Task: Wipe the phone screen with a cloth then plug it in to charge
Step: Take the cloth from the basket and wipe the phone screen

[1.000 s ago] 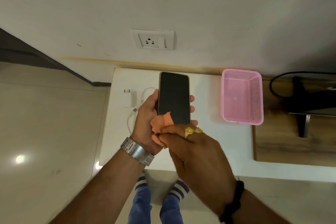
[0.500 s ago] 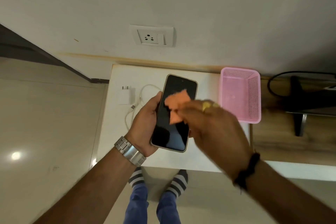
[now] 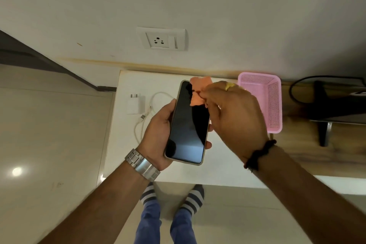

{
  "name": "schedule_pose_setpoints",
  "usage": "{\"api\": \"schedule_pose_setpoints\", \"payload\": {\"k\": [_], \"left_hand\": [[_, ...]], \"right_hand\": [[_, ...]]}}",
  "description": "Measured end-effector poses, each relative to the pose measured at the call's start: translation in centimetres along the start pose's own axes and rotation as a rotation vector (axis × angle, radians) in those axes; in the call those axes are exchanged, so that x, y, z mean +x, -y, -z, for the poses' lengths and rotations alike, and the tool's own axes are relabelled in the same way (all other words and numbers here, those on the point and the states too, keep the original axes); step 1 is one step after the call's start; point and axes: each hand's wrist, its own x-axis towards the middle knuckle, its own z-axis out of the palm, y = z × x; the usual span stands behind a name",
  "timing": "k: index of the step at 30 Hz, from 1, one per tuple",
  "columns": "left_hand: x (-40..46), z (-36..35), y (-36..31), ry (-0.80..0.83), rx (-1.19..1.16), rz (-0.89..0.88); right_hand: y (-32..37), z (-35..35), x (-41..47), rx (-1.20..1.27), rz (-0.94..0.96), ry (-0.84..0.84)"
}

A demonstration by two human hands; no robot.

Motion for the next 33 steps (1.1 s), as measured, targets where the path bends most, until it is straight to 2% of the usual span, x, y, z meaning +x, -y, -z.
{"api": "schedule_pose_setpoints", "payload": {"k": [2,5,7,11,12,15,16,18,21,23,26,28,30,33], "left_hand": [[0.2,-0.4,-0.5,-0.041,-0.047,0.032],[-0.1,-0.1,-0.6,-0.035,-0.020,0.047],[-0.3,-0.2,0.1,-0.043,-0.025,0.076],[-0.1,-0.3,0.6,-0.080,0.049,0.023],[0.0,-0.5,0.3,-0.098,0.036,0.026],[-0.2,-0.1,-0.1,-0.098,0.045,-0.004],[-0.3,-0.2,0.0,-0.088,0.063,-0.024],[-0.5,-0.6,0.5,-0.079,0.026,-0.002],[-0.4,-1.4,0.7,-0.059,0.054,0.030],[-0.5,-1.5,0.3,-0.082,0.034,0.017],[-0.5,-0.8,0.3,-0.131,0.046,-0.039],[-0.8,-0.9,0.7,-0.134,-0.022,0.002],[-0.8,-0.8,1.2,-0.056,0.001,0.064],[-0.7,-1.1,0.6,-0.062,0.005,0.069]], "right_hand": [[1.9,-0.7,-2.2,0.083,0.054,0.062],[4.3,-1.3,-6.5,0.191,0.164,0.247],[2.8,-1.1,-4.5,0.175,0.153,0.182],[0.7,-0.5,0.1,0.146,-0.014,-0.059],[1.2,-0.8,-0.4,0.158,-0.003,-0.050],[4.2,-1.8,-5.0,0.194,0.117,0.158],[4.2,-1.8,-5.4,0.216,0.146,0.181],[2.7,-1.3,-3.1,0.219,0.136,0.094],[0.7,-0.1,1.1,0.194,-0.022,-0.105],[1.6,-0.9,0.3,0.208,-0.014,-0.100],[4.7,-2.3,-3.8,0.317,0.066,0.139],[3.5,-1.9,-2.6,0.281,0.119,0.101],[1.7,-1.2,0.3,0.175,0.024,-0.016],[1.5,-0.7,1.7,0.165,-0.054,-0.101]]}}
